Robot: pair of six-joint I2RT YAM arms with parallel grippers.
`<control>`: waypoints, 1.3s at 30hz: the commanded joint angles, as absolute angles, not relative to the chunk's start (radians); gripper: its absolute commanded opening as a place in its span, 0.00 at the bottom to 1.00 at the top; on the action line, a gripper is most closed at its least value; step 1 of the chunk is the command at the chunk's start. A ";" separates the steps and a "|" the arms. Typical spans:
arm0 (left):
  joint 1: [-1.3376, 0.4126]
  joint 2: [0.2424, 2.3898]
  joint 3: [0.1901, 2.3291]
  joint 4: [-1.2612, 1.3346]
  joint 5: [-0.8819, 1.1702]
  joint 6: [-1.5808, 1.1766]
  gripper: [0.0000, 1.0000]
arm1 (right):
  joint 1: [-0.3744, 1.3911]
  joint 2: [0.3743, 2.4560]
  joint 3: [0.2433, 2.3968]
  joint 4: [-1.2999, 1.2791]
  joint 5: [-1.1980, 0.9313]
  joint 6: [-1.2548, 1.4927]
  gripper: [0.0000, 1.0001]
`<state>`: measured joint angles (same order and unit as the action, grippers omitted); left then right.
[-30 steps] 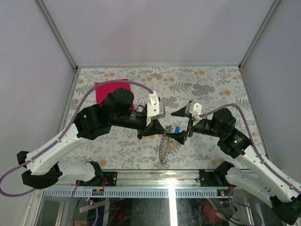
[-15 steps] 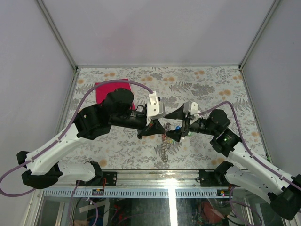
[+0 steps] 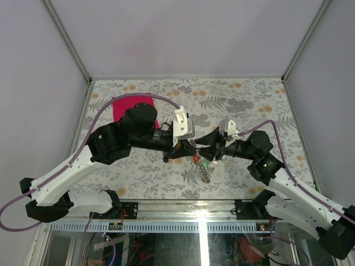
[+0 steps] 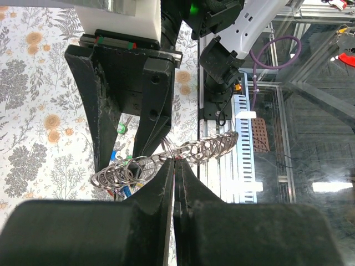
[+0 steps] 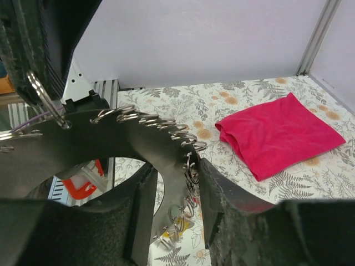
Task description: Put the keys on the keyring
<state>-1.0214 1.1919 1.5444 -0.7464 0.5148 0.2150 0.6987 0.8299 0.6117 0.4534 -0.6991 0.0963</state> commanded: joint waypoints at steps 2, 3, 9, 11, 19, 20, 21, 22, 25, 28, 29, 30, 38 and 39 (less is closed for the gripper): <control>-1.028 1.170 1.563 -0.666 0.523 0.216 0.00 | 0.702 0.802 0.617 0.532 -0.696 0.098 0.43; -1.027 1.171 1.564 -0.665 0.526 0.216 0.00 | 0.702 0.802 0.615 0.532 -0.700 0.095 0.54; -1.027 1.171 1.562 -0.667 0.570 0.218 0.00 | 0.702 0.791 0.613 0.527 -0.726 0.073 0.77; -1.028 1.175 1.563 -0.670 0.590 0.220 0.00 | 0.703 0.791 0.618 0.525 -0.746 0.071 0.79; -1.029 1.187 1.573 -0.676 0.617 0.219 0.00 | 0.703 0.812 0.625 0.533 -0.838 0.078 0.80; -1.027 1.187 1.575 -0.676 0.619 0.219 0.00 | 0.702 0.814 0.625 0.539 -0.843 0.085 0.80; -1.028 1.188 1.575 -0.676 0.621 0.218 0.00 | 0.702 0.817 0.624 0.548 -0.847 0.092 0.79; -1.029 1.189 1.577 -0.676 0.624 0.218 0.00 | 0.703 0.820 0.624 0.556 -0.851 0.098 0.79; -1.028 1.193 1.581 -0.676 0.633 0.219 0.00 | 0.703 0.829 0.624 0.579 -0.862 0.114 0.76; -1.028 1.196 1.587 -0.678 0.639 0.218 0.00 | 0.702 0.839 0.626 0.593 -0.878 0.129 0.74; -1.028 1.197 1.589 -0.678 0.639 0.218 0.00 | 0.701 0.843 0.627 0.595 -0.883 0.132 0.73; -1.028 1.197 1.590 -0.678 0.639 0.218 0.00 | 0.702 0.846 0.627 0.596 -0.888 0.135 0.71; -1.027 1.197 1.591 -0.680 0.635 0.218 0.00 | 0.703 0.839 0.629 0.569 -0.855 0.134 0.48; -1.028 1.196 1.592 -0.680 0.633 0.218 0.00 | 0.703 0.836 0.629 0.562 -0.849 0.130 0.45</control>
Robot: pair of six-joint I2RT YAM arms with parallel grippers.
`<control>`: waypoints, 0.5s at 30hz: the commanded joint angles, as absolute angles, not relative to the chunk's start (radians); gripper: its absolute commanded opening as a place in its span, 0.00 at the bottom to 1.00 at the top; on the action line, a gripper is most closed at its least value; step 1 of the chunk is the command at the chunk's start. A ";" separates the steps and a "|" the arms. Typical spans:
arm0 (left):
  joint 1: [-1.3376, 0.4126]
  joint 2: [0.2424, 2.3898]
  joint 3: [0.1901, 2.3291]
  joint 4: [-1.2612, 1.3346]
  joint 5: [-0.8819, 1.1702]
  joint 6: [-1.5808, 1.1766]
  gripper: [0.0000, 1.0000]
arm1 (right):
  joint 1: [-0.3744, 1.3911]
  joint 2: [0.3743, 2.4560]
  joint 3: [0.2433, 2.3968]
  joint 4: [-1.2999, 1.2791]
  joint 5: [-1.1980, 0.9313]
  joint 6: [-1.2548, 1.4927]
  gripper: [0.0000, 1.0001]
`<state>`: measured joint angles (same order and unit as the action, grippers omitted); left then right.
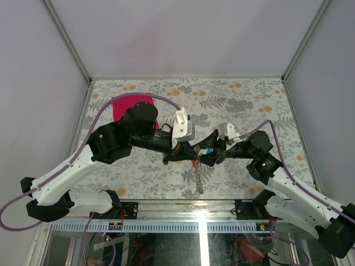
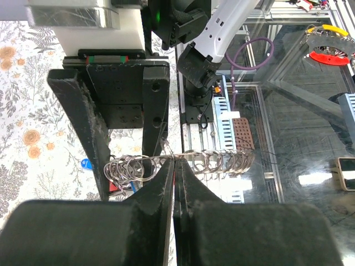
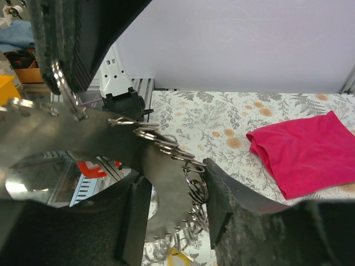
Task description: Put the keys on the keyring
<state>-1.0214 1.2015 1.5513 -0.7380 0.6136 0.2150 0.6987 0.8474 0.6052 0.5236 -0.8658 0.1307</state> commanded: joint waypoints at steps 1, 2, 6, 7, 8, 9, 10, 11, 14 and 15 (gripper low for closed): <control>-1.029 1.195 1.594 -0.678 0.632 0.218 0.00 | 0.703 0.831 0.629 0.557 -0.843 0.123 0.43; -1.027 1.195 1.594 -0.679 0.631 0.219 0.00 | 0.702 0.827 0.629 0.551 -0.836 0.116 0.40; -1.028 1.190 1.592 -0.667 0.616 0.212 0.00 | 0.703 0.803 0.626 0.542 -0.795 0.094 0.33; -1.028 1.187 1.588 -0.662 0.609 0.206 0.00 | 0.703 0.796 0.625 0.542 -0.782 0.088 0.32; -1.028 1.183 1.582 -0.649 0.602 0.202 0.01 | 0.703 0.789 0.624 0.540 -0.770 0.082 0.31; -1.028 1.176 1.575 -0.637 0.595 0.196 0.01 | 0.703 0.780 0.624 0.537 -0.756 0.076 0.30; -1.029 1.169 1.565 -0.624 0.587 0.189 0.02 | 0.702 0.775 0.625 0.534 -0.740 0.069 0.29; -1.027 1.160 1.556 -0.608 0.574 0.181 0.03 | 0.703 0.769 0.628 0.528 -0.730 0.061 0.28; -1.027 1.128 1.520 -0.558 0.513 0.153 0.07 | 0.703 0.755 0.637 0.510 -0.712 0.040 0.27; -1.027 1.114 1.506 -0.536 0.487 0.139 0.10 | 0.703 0.750 0.639 0.507 -0.709 0.033 0.27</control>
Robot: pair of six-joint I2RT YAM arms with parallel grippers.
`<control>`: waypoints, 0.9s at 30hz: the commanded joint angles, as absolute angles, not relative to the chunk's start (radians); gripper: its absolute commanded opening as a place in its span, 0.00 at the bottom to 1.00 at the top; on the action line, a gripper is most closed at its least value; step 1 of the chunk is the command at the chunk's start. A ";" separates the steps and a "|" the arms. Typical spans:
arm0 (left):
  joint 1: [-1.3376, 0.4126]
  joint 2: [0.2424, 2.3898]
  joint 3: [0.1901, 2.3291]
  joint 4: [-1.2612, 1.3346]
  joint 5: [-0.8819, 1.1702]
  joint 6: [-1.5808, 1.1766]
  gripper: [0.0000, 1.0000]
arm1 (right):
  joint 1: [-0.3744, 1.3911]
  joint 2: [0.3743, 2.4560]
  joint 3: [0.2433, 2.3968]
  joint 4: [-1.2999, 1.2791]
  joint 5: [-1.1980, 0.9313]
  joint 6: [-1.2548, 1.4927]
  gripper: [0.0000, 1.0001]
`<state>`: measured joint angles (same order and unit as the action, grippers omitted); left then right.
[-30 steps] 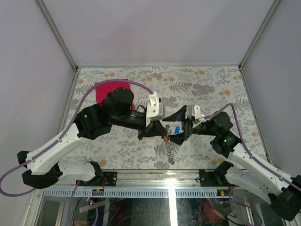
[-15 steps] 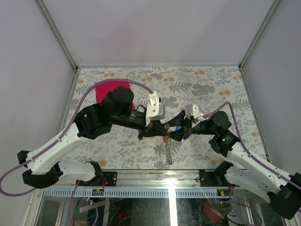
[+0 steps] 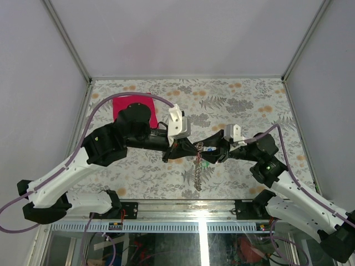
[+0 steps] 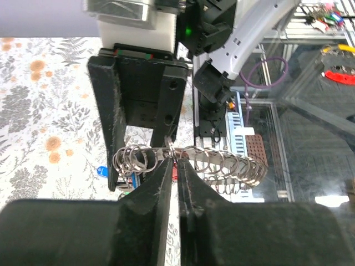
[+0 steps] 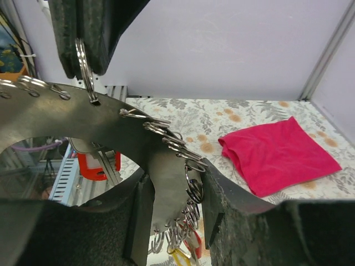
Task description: Put the keys on the keyring
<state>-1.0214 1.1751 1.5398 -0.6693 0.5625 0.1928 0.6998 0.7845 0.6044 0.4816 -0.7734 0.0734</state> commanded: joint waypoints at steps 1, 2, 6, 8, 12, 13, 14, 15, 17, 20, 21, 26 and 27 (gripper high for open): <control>-1.027 1.104 1.489 -0.511 0.466 0.124 0.13 | 0.703 0.747 0.641 0.501 -0.707 0.028 0.26; -1.027 1.092 1.472 -0.489 0.447 0.110 0.16 | 0.702 0.746 0.645 0.495 -0.707 0.023 0.26; -1.027 1.059 1.419 -0.401 0.403 0.051 0.26 | 0.702 0.736 0.662 0.463 -0.707 0.003 0.26; -1.027 1.051 1.398 -0.372 0.379 0.026 0.30 | 0.703 0.727 0.660 0.462 -0.698 -0.001 0.26; -1.027 1.026 1.366 -0.339 0.364 0.012 0.31 | 0.703 0.705 0.653 0.459 -0.669 -0.032 0.24; -1.028 1.018 1.358 -0.333 0.366 0.013 0.31 | 0.703 0.699 0.650 0.457 -0.662 -0.045 0.24; -1.028 1.008 1.349 -0.327 0.369 0.017 0.31 | 0.703 0.692 0.649 0.455 -0.653 -0.054 0.23; -1.028 0.999 1.339 -0.320 0.373 0.020 0.32 | 0.703 0.686 0.651 0.450 -0.644 -0.063 0.22; -1.027 0.983 1.321 -0.301 0.377 0.029 0.33 | 0.702 0.674 0.662 0.432 -0.632 -0.077 0.21; -1.027 0.967 1.304 -0.277 0.359 0.047 0.36 | 0.703 0.668 0.689 0.390 -0.621 -0.080 0.20; -1.028 0.966 1.304 -0.275 0.346 0.055 0.36 | 0.703 0.668 0.699 0.376 -0.617 -0.073 0.20; -1.030 0.950 1.288 -0.232 0.296 0.084 0.37 | 0.703 0.658 0.726 0.338 -0.607 -0.038 0.19; -1.033 0.944 1.282 -0.221 0.286 0.091 0.37 | 0.703 0.654 0.727 0.335 -0.603 -0.028 0.19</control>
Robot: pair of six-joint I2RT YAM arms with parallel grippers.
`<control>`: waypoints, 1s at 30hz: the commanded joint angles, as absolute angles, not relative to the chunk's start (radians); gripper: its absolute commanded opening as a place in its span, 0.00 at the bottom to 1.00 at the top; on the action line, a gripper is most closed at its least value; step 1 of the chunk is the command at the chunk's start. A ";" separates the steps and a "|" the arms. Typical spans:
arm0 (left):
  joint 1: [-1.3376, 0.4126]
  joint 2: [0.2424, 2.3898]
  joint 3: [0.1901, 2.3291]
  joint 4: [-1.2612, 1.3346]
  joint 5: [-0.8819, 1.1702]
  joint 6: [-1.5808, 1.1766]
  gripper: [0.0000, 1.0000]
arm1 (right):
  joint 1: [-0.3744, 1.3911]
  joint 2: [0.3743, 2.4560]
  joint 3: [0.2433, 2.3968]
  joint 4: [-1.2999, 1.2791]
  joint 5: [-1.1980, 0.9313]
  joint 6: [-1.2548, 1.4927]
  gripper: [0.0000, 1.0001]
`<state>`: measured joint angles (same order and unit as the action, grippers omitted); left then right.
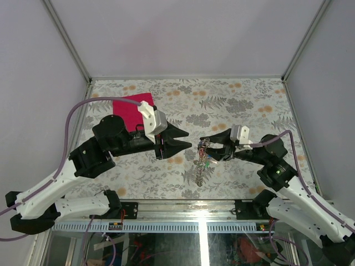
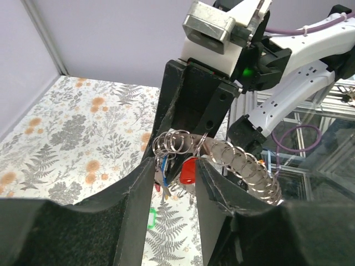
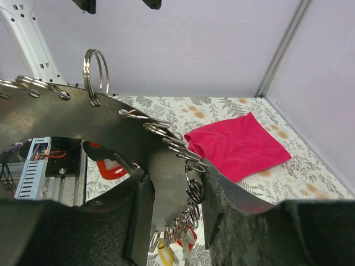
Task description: Put the keys on the keyring
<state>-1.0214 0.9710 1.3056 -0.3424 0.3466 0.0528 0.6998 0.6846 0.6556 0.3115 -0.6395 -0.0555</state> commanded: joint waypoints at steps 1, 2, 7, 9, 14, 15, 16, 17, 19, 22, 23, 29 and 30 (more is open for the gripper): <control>-1.038 0.939 1.279 -0.214 0.274 0.096 0.36 | 0.703 0.651 0.729 0.336 -0.600 -0.017 0.19; -1.045 0.937 1.278 -0.212 0.256 0.104 0.36 | 0.703 0.648 0.730 0.336 -0.598 -0.004 0.19; -1.131 0.933 1.271 -0.215 0.127 0.158 0.34 | 0.702 0.673 0.765 0.297 -0.626 0.050 0.19; -1.167 0.932 1.272 -0.223 0.075 0.180 0.35 | 0.701 0.694 0.771 0.303 -0.649 0.078 0.20; -1.189 0.908 1.266 -0.224 0.065 0.202 0.39 | 0.701 0.708 0.747 0.397 -0.676 0.144 0.21; -1.189 0.905 1.267 -0.225 0.071 0.204 0.40 | 0.701 0.708 0.744 0.411 -0.678 0.156 0.21; -1.191 0.904 1.267 -0.226 0.079 0.206 0.41 | 0.701 0.711 0.744 0.425 -0.683 0.170 0.21; -1.192 0.902 1.267 -0.228 0.083 0.209 0.41 | 0.701 0.716 0.746 0.434 -0.691 0.184 0.21; -1.197 0.902 1.266 -0.232 0.085 0.215 0.41 | 0.701 0.725 0.746 0.458 -0.703 0.214 0.21; -1.203 0.896 1.266 -0.232 0.078 0.229 0.41 | 0.701 0.733 0.730 0.509 -0.707 0.257 0.20; -1.205 0.895 1.266 -0.232 0.073 0.235 0.41 | 0.701 0.734 0.728 0.522 -0.707 0.269 0.21; -1.228 0.911 1.284 -0.232 0.050 0.265 0.41 | 0.699 0.754 0.709 0.616 -0.707 0.347 0.20; -1.234 0.914 1.286 -0.231 0.041 0.272 0.41 | 0.699 0.757 0.704 0.634 -0.708 0.362 0.20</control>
